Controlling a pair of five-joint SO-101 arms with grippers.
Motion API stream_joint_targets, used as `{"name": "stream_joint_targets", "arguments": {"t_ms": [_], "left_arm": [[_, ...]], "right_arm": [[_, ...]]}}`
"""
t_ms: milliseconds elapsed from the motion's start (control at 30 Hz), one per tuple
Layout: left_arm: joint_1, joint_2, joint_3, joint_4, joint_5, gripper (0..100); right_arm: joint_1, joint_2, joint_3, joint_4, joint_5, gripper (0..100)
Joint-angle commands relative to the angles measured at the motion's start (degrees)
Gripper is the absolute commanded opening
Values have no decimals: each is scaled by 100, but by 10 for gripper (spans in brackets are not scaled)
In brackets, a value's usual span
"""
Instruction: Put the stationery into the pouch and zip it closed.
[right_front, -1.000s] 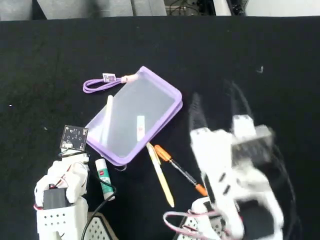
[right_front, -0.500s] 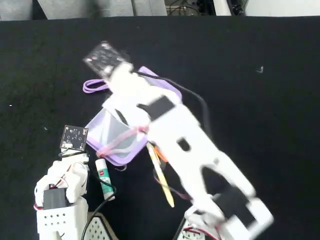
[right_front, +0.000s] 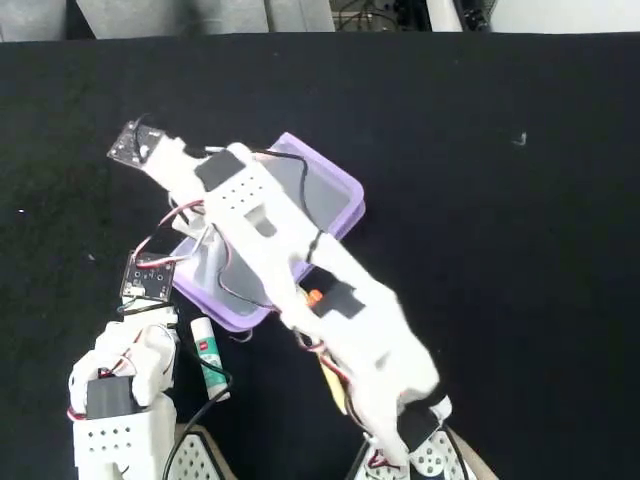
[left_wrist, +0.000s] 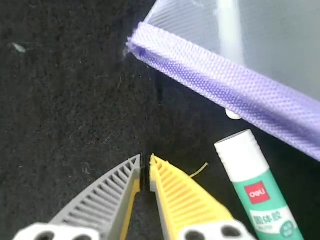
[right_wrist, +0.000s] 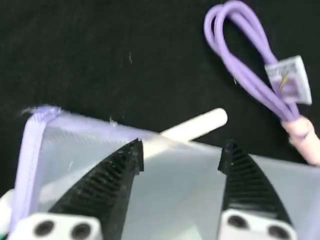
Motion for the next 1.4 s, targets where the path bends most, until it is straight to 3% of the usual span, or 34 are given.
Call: {"name": "stream_joint_targets", "arguments": {"t_ms": [0,333,633,733,867,933,1167,1367], "left_arm": [[40,-53,66,-18,-44,47],[31,-53,66,-18,-44,47],[31,-53,66,-18,-44,47],[31,-53,66,-18,-44,47],[31,-53,66,-18,-44,47],[31,-53,66,-18,-44,47],[31,-53,66,-18,-44,47],[40,-53,66,-18,-44,47]], "right_arm": [[-44,971,-1842,457,88,255],[369,2958,-4681,1002,97,255],[448,4154,-5903,642,97,253],[448,4145,-5903,475,97,216],[554,4136,-5903,9,88,6],[642,4101,-5903,-114,53,39],[642,3495,-5895,79,9,10],[686,2844,-5895,536,-730,11]]}}
